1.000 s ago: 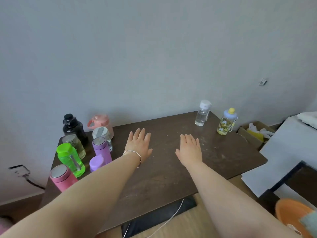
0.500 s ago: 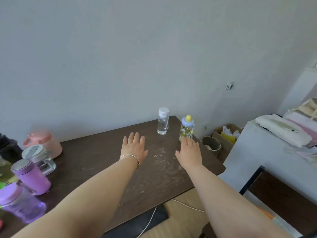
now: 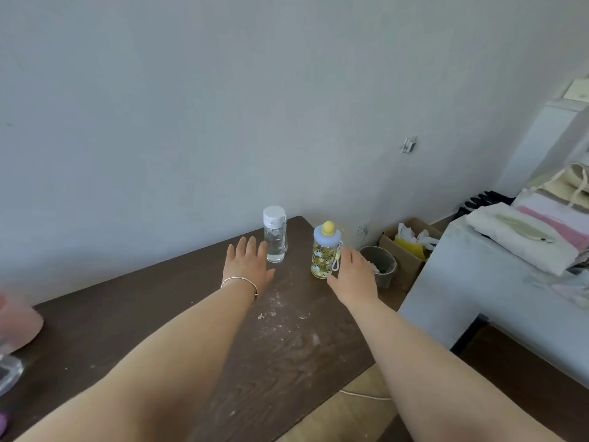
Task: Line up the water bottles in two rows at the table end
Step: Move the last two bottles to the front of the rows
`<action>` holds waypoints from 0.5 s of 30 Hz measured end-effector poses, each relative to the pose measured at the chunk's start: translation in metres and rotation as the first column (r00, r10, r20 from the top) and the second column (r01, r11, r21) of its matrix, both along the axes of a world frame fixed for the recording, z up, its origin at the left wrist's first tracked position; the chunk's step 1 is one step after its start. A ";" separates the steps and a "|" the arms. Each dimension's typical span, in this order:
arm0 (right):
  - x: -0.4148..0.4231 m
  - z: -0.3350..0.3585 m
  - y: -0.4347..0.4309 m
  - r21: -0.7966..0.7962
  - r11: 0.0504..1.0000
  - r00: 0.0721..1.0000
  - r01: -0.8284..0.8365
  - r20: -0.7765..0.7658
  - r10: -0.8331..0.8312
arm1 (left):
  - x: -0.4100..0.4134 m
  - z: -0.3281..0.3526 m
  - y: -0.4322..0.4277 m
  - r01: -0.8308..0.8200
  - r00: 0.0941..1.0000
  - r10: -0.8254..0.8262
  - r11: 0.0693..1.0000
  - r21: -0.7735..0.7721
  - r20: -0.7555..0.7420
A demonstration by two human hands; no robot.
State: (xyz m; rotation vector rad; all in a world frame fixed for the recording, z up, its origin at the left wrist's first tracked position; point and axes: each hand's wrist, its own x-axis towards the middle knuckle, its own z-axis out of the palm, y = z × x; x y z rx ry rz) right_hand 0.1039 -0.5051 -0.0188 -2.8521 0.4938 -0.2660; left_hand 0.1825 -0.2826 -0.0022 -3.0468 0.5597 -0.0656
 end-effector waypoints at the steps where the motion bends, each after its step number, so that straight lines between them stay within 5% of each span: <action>1: 0.012 -0.002 -0.005 0.008 1.000 1.000 0.004 0.008 -0.004 | 0.014 -0.003 -0.006 -0.001 1.000 0.001 1.000 -0.018 -0.004; 15: 0.143 -0.065 -0.036 0.247 0.959 0.988 0.138 0.035 -0.151 | 0.175 -0.064 -0.048 -0.097 0.992 0.073 0.967 -0.235 -0.106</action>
